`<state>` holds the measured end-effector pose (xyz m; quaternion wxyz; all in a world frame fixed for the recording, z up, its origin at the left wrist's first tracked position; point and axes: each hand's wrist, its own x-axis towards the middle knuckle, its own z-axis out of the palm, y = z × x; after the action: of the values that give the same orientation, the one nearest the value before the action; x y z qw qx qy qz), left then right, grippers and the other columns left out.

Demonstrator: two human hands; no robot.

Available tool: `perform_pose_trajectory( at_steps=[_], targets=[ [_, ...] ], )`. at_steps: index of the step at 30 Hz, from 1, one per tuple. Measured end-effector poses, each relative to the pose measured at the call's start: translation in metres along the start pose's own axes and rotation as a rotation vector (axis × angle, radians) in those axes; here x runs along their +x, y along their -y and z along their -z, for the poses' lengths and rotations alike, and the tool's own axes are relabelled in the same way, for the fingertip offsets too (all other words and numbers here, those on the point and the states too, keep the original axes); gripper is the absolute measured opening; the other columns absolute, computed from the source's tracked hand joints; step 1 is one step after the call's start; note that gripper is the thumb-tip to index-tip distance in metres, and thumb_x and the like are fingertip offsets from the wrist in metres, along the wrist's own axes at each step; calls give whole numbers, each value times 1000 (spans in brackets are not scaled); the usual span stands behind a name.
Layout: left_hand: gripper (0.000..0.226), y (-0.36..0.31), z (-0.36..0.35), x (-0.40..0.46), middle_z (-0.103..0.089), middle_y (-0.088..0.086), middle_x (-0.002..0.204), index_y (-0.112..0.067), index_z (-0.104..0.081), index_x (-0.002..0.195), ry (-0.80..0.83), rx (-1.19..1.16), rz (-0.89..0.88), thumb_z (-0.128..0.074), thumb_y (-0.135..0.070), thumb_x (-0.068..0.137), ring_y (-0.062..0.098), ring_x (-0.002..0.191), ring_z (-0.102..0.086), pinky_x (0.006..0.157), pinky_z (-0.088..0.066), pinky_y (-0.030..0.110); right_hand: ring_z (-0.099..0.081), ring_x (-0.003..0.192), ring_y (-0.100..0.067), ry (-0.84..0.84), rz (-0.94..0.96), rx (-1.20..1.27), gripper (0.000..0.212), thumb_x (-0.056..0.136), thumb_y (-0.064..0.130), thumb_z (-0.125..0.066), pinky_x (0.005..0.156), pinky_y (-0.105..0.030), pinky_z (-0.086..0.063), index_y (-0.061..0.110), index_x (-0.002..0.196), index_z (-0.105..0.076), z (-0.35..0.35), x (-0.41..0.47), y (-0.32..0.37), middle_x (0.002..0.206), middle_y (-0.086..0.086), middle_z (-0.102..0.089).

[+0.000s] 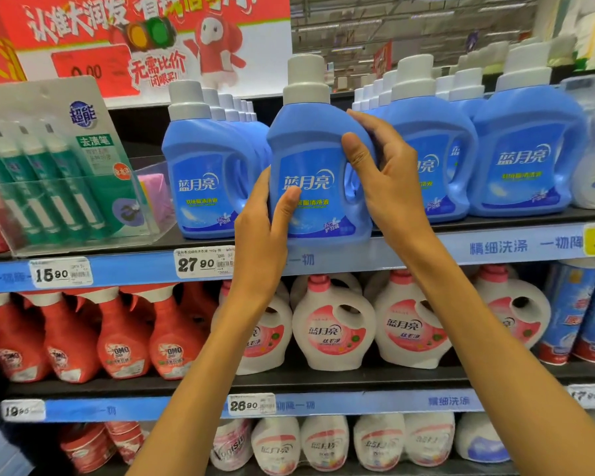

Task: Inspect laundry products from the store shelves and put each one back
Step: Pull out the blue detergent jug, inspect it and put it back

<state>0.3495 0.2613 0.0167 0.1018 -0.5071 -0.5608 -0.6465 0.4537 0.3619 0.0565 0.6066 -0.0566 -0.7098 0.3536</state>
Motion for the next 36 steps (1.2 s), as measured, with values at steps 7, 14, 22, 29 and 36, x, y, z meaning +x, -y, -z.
perform_pose_trajectory(
  at_steps=[7,14,22,29,36],
  targets=[
    [39,3,-3,6,-64,3,116,-9,-49,132,34,153,6,-46,-30,99,7,100,-59,79,-44,8,-53,108,-2,2,-16,-79,36,97,18,-53,94,-12,-42,6,131,-52,-3,7,-1,118,4,-57],
    [57,-1,-16,2,-52,21,133,3,-39,139,-152,537,-80,-53,-29,95,33,124,-48,102,-39,36,-34,137,-13,65,33,-301,56,94,5,-54,106,-8,-23,4,145,-31,-2,-11,-8,148,-9,-38],
    [63,16,-21,-12,-46,21,138,6,-40,138,-110,477,-70,-69,-16,86,36,126,-44,108,-34,38,-24,143,-21,89,58,-395,64,90,-1,-58,108,-5,-13,0,146,-25,-7,-12,-19,153,-12,-28],
    [62,10,-23,-7,-52,15,131,-2,-37,142,-118,344,31,-65,-15,89,30,121,-44,102,-36,34,-24,143,-21,41,29,-367,58,96,4,-51,104,0,-12,0,146,-22,-15,-11,-21,154,-14,-27],
    [48,10,-17,-9,-52,13,132,1,-47,134,-162,290,32,-62,-6,90,28,123,-47,104,-38,40,-16,146,-21,82,-13,-479,60,97,1,-46,112,-14,-11,2,149,-16,-15,-7,-18,157,-12,-19]
  ],
)
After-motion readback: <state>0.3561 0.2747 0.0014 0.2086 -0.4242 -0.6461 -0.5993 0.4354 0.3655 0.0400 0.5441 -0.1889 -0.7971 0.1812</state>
